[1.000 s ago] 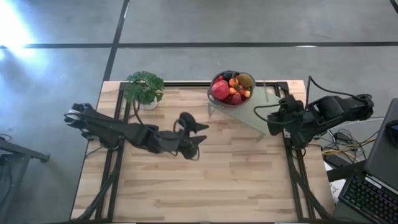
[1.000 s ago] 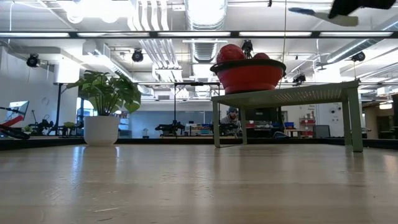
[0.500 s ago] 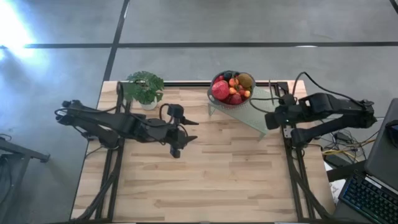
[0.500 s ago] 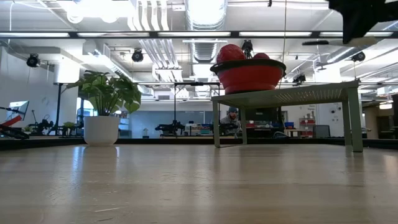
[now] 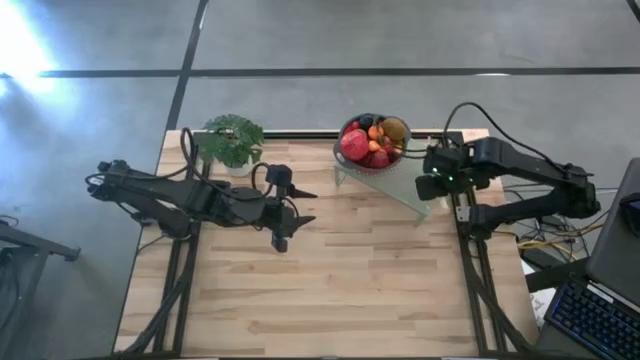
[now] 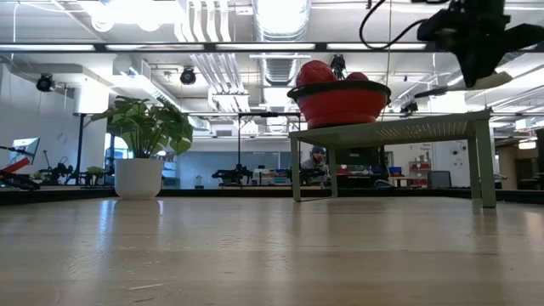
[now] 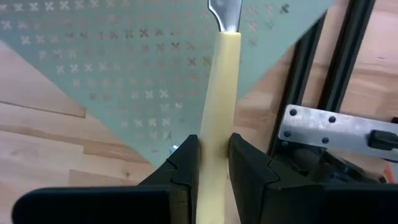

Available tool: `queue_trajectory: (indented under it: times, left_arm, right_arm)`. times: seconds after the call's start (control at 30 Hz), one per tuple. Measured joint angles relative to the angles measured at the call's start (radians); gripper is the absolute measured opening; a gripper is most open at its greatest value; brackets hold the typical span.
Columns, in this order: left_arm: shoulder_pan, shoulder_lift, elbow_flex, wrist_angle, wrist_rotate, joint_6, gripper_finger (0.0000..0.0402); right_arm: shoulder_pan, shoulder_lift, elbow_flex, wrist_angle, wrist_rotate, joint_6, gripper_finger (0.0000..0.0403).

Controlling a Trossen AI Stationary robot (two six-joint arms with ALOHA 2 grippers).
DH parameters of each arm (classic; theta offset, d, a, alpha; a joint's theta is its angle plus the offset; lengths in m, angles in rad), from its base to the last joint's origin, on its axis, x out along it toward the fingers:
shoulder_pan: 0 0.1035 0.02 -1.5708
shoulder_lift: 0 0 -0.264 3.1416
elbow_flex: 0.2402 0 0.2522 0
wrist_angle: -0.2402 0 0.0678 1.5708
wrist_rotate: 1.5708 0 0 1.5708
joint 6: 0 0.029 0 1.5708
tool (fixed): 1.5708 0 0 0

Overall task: Pick & Place Fruit
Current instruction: Put the yellow table knife on the shelf

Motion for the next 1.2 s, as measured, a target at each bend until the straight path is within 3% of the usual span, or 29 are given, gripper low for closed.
queue_trajectory:
  times: [0.43,1.2]
  left_arm:
    - [0.000,0.000,0.000,-0.001,0.000,-0.001,0.0243]
    - [-0.001,0.000,0.000,-0.001,0.000,-0.001,0.0243]
  right_arm:
    - [-0.218,0.132,0.000,0.038,-0.058,-0.183,0.0059]
    - [-0.238,0.237,0.000,0.105,-0.085,-0.243,0.0064]
